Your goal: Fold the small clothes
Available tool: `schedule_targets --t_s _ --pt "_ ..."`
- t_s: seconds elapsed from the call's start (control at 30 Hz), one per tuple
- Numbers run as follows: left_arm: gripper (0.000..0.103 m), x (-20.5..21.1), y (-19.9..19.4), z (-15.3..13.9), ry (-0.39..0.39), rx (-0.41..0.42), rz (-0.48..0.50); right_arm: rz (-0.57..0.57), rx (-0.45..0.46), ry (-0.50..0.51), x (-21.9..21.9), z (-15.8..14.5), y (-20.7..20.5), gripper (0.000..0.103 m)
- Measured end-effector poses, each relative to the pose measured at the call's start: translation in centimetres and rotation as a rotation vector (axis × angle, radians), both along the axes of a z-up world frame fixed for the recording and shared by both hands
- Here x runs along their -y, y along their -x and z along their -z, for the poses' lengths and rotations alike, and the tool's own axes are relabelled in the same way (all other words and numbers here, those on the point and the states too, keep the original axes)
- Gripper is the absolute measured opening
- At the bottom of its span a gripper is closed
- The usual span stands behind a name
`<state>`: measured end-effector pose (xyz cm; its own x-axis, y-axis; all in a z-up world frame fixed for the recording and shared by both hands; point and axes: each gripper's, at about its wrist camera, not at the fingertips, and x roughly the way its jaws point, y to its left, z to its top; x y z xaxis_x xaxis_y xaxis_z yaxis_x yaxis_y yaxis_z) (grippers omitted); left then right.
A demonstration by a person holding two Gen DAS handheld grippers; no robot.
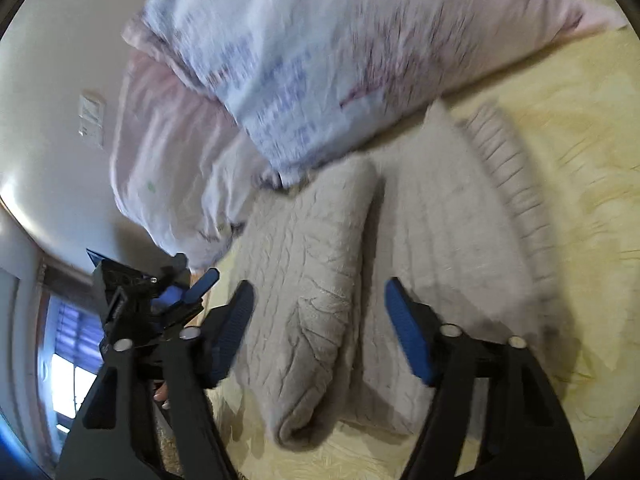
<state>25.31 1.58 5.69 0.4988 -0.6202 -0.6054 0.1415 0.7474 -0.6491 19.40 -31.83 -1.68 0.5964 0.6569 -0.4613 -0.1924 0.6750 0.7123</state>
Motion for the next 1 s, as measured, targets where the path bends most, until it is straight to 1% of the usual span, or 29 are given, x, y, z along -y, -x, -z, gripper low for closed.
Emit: schedule_targets --t_s 0.03,0.1,0.13,0.23,0.3,0.33,0.4,0.43,0.57,0.63,0.7,0.77,0.9,1.0 --pt "0.07 -0.3 0.0 0.9 -0.005 -0.027 0.0 -0.009 -0.022 0.009 -0.4 0.4 -0.4 0.058" --pt "0.07 -0.6 -0.2 2.7 -0.017 -0.076 -0.003 -0.033 -0.067 0.006 -1.4 1.1 -1.4 0.048" --pt "0.07 -0.5 -0.3 3.2 -0.012 -0.088 0.003 -0.046 -0.072 -0.004 -1.8 1.3 -1.6 0.046" --pt "0.07 0.7 -0.9 4.5 0.014 -0.128 0.024 -0.05 -0.062 -0.018 -2.3 1.4 -2.2 0.044" --pt "0.072 1.2 -1.3 5.0 0.028 -0.138 0.032 -0.038 -0.061 -0.06 -2.2 1.6 -3.0 0.04" --pt "0.072 1.3 -1.4 5.1 0.032 -0.14 0.037 -0.027 -0.062 -0.073 -2.1 1.8 -3.3 0.034" --pt "0.077 1.5 -1.4 5.3 0.034 -0.142 0.038 -0.01 -0.048 -0.067 -2.1 1.8 -3.9 0.02" --pt "0.077 1.6 -1.3 5.3 0.034 -0.145 0.036 -0.004 -0.03 -0.057 -2.3 1.7 -3.9 0.018" --pt "0.078 1.5 -1.1 5.0 0.044 -0.143 0.035 0.032 0.083 0.03 -2.2 -0.8 -2.3 0.016" --pt "0.078 1.8 -1.0 4.7 0.043 -0.133 0.039 0.063 0.148 0.092 -1.7 -2.7 -1.0 0.016" --pt "0.078 2.2 -0.8 4.3 0.041 -0.123 0.052 0.097 0.19 0.153 -0.8 -3.9 0.0 0.016" --pt "0.078 2.8 -0.5 4.1 0.033 -0.117 0.066 0.14 0.219 0.218 0.3 -4.8 0.9 0.016" --pt "0.078 4.4 0.0 4.4 0.03 -0.134 0.106 0.193 0.2 0.357 1.2 -4.4 1.2 0.016" --pt "0.078 5.5 0.5 4.5 0.021 -0.135 0.135 0.212 0.233 0.393 1.7 -4.6 1.8 0.016"
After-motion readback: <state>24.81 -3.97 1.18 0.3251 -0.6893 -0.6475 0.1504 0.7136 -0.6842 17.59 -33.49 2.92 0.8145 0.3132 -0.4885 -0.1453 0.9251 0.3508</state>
